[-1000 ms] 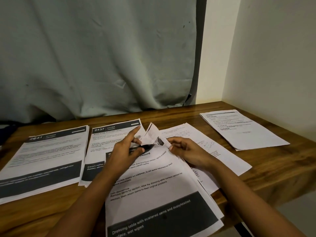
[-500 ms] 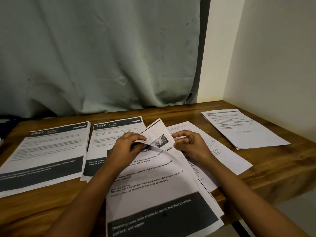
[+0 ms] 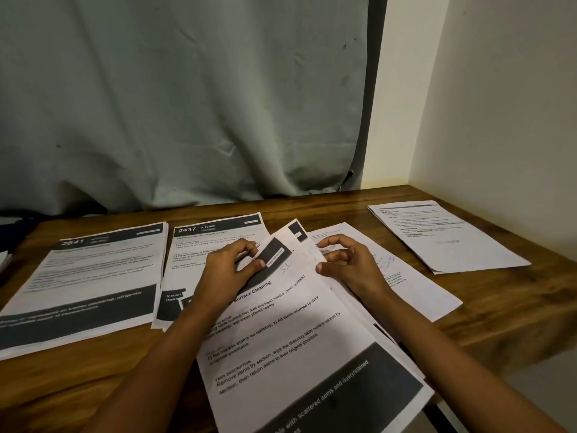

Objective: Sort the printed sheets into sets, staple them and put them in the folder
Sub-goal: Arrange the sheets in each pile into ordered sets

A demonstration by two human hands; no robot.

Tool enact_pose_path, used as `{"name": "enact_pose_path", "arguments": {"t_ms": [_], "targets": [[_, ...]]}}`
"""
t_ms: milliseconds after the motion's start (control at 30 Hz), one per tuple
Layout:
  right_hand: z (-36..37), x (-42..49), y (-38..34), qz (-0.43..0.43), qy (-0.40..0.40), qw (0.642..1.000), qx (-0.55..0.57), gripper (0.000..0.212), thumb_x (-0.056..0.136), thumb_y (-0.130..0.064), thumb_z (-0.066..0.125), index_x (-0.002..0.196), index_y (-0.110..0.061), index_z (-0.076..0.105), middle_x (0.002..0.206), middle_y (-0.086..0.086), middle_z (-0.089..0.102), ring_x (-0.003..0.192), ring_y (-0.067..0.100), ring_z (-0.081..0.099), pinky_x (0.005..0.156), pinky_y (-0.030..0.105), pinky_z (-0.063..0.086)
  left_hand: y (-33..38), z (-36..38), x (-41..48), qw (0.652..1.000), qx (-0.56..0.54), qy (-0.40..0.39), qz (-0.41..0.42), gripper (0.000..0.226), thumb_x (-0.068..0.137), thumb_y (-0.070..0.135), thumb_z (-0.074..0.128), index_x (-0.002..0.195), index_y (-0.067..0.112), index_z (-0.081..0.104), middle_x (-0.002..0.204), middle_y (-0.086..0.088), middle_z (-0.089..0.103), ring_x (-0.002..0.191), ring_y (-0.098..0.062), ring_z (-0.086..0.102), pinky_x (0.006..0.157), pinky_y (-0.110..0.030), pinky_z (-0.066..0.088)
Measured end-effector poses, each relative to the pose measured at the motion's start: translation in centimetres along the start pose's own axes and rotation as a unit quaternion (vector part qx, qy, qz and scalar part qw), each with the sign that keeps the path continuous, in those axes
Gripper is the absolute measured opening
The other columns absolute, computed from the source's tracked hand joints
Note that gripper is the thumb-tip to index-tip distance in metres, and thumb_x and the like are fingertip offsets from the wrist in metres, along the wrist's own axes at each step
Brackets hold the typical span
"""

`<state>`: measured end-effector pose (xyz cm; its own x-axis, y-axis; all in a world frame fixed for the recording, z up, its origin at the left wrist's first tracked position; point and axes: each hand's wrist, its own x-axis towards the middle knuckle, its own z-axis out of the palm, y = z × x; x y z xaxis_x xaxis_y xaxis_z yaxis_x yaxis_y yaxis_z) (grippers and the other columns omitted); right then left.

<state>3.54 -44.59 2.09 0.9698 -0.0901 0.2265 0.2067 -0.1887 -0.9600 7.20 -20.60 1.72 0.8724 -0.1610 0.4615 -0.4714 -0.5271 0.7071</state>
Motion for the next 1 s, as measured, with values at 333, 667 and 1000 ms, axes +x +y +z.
{"name": "enact_pose_path", "arguments": {"t_ms": [333, 667, 1000], "targets": [[0.5, 0.6, 0.6, 0.037, -0.063, 0.997, -0.007, 0.017, 0.088, -0.009, 0.066, 0.091, -0.024, 0.072, 0.101, -0.003, 0.073, 0.095, 0.015, 0.069, 0.084, 0.027, 0.054, -0.4, -0.3, 0.1, 1.000, 0.014, -0.008, 0.006, 0.010, 0.087, 0.025, 0.069, 0.085, 0.026, 0.058, 0.104, 0.010, 0.066, 0.099, -0.004, 0.060, 0.073, -0.013, 0.046], [0.5, -0.1, 0.0, 0.035, -0.025, 0.998, -0.054, 0.007, 0.081, -0.013, 0.074, 0.087, -0.009, 0.075, 0.086, 0.001, 0.074, 0.083, 0.016, 0.069, 0.072, 0.022, 0.054, -0.3, -0.5, 1.0, 0.999, 0.045, 0.015, -0.012, 0.010, 0.091, 0.020, 0.064, 0.089, 0.024, 0.055, 0.108, -0.001, 0.066, 0.094, -0.008, 0.057, 0.065, -0.015, 0.044], [0.0, -0.4, -0.3, 0.079, -0.024, 0.996, 0.026, 0.010, 0.078, -0.012, 0.077, 0.084, -0.004, 0.074, 0.086, 0.012, 0.074, 0.082, 0.030, 0.071, 0.080, 0.040, 0.056, -0.1, -0.2, 0.0, 0.995, -0.091, 0.043, -0.029, 0.026, 0.082, 0.011, 0.074, 0.099, 0.027, 0.063, 0.094, 0.010, 0.068, 0.089, -0.002, 0.065, 0.076, -0.022, 0.054]]}}
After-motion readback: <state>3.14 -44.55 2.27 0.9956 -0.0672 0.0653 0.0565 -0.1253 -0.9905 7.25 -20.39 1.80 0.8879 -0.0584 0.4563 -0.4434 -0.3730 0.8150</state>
